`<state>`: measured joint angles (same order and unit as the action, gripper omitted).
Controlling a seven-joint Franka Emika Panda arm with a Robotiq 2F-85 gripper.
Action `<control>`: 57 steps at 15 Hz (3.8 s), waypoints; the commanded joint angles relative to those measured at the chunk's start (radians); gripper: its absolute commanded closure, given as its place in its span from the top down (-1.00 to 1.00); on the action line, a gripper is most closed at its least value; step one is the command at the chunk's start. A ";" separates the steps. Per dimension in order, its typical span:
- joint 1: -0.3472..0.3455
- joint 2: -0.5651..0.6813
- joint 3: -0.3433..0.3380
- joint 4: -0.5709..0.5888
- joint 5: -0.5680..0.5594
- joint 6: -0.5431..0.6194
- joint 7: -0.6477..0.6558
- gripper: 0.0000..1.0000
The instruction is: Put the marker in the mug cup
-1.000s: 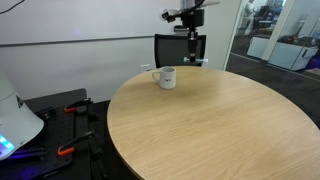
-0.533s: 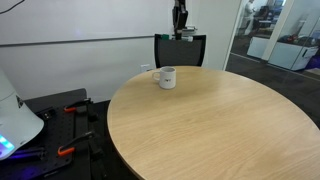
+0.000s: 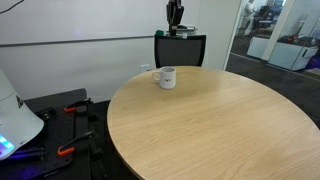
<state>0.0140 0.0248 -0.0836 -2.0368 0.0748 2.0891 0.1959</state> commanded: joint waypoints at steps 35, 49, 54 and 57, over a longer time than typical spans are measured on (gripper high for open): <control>-0.141 0.145 0.034 0.153 0.469 -0.155 -0.954 -0.90; -0.153 0.234 0.043 0.190 0.638 -0.323 -1.388 -0.60; -0.178 0.278 0.063 0.225 0.708 -0.372 -1.498 -0.90; -0.193 0.317 0.065 0.251 0.794 -0.419 -1.664 -0.90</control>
<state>-0.1448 0.2943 -0.0351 -1.8386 0.8022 1.7394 -1.3392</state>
